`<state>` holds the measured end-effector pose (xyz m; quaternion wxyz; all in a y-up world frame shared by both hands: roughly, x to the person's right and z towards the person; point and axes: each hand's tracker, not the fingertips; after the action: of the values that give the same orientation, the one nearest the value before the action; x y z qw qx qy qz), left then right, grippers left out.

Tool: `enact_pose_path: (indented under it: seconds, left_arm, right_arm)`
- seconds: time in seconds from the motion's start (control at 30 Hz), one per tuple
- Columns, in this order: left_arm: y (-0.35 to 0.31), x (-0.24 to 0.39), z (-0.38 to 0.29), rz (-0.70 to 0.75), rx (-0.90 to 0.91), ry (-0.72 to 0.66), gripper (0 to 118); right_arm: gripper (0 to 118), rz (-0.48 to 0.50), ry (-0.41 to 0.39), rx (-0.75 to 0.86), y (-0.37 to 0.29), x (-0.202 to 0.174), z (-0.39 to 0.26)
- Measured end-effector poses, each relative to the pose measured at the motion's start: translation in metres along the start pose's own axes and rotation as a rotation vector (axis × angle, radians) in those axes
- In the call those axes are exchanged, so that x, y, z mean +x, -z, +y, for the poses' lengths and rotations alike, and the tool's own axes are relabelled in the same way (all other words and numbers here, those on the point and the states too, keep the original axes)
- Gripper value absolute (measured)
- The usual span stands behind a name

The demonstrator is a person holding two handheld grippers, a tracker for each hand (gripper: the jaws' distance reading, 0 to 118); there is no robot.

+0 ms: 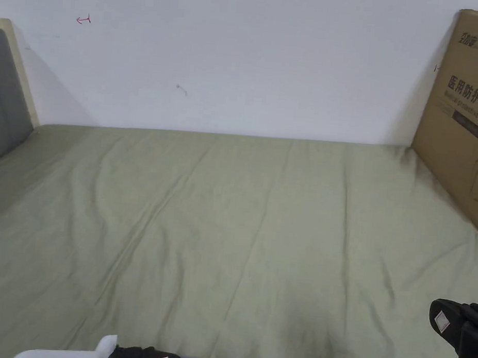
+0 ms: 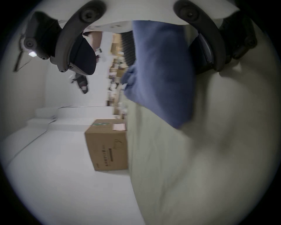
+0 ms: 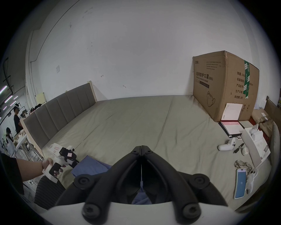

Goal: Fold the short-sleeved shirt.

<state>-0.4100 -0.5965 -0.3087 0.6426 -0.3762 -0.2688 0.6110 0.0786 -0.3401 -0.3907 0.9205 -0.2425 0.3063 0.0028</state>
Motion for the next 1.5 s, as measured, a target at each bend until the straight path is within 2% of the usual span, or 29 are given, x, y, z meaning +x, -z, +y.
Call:
enact_pose_path:
  seconds: [0.07,0.13,0.17,0.2,0.23,0.27,0.3,0.37,0.57,0.6,0.7,0.73,0.83,0.97,1.23,1.3,1.33,1.4,1.43,1.47,1.5]
  left_arm:
    - [0.019,-0.009,0.001,-0.049,-0.020,-0.034,116]
    - [0.027,-0.010,0.002,-0.011,-0.012,0.012,111]
    - [0.027,-0.012,0.004,0.022,-0.004,0.047,84]
    - [0.024,-0.016,0.005,0.132,0.023,0.090,39]
    - [0.023,-0.022,0.004,0.310,0.032,0.116,11]
    - [0.022,-0.031,0.001,0.393,0.026,0.118,11]
    - [0.021,-0.021,-0.001,0.190,0.067,0.085,11]
    - [0.023,-0.004,-0.004,0.364,0.042,0.183,11]
    - [0.005,0.079,-0.032,0.677,0.122,0.459,12]
    - [-0.003,0.094,-0.037,0.776,0.161,0.491,12]
    - [-0.017,0.134,-0.054,1.243,0.211,0.604,12]
    - [-0.017,0.144,-0.060,1.305,0.226,0.616,12]
    - [-0.009,0.167,-0.071,1.239,0.231,0.642,12]
    - [0.042,0.181,-0.077,1.147,0.142,0.654,12]
    - [0.167,0.149,-0.066,0.862,-0.022,0.468,14]
    - [0.190,0.136,-0.062,0.831,-0.026,0.384,31]
    - [0.199,0.130,-0.060,0.799,-0.035,0.370,44]
    - [0.205,0.124,-0.056,0.693,-0.060,0.353,92]
    - [0.205,0.124,-0.055,0.602,-0.062,0.317,111]
    - [0.202,0.126,-0.056,0.522,-0.059,0.277,118]
    - [0.197,0.130,-0.057,0.439,-0.046,0.226,118]
  right_arm:
    - [0,0.004,-0.005,-0.009,0.002,-0.005,0.000]
    - [0,0.013,-0.009,-0.024,0.003,-0.010,0.000]
    - [0,0.015,-0.015,-0.027,0.004,-0.012,0.000]
    - [0,0.016,-0.021,-0.030,0.004,-0.014,0.000]
    - [0,0.020,-0.024,-0.031,0.004,-0.015,0.000]
    - [0,0.025,-0.023,-0.029,0.004,-0.013,0.000]
    - [0,0.031,-0.021,-0.027,0.004,-0.012,0.000]
    - [0,0.036,-0.016,-0.022,0.004,-0.013,0.001]
    - [0,0.067,0.013,0.007,0.002,-0.008,0.003]
    - [0,0.074,0.018,0.012,0.001,-0.007,0.003]
    - [0,0.094,0.032,0.020,0.001,-0.005,0.000]
    - [0,0.097,0.036,0.021,0.001,-0.005,-0.001]
    - [0,0.107,0.042,0.024,0.001,-0.003,-0.005]
    - [0,0.118,0.055,0.024,-0.002,0.000,-0.010]
    - [0,0.105,0.087,0.025,-0.015,0.023,-0.017]
    - [0,0.090,0.093,0.022,-0.016,0.030,-0.019]
    - [0,0.084,0.096,0.019,-0.017,0.031,-0.020]
    - [0,0.071,0.109,0.014,-0.016,0.036,-0.021]
    - [0,0.067,0.118,0.009,-0.016,0.039,-0.021]
    - [0,0.066,0.126,0.006,-0.015,0.039,-0.021]
    - [0,0.067,0.134,0.004,-0.015,0.041,-0.021]
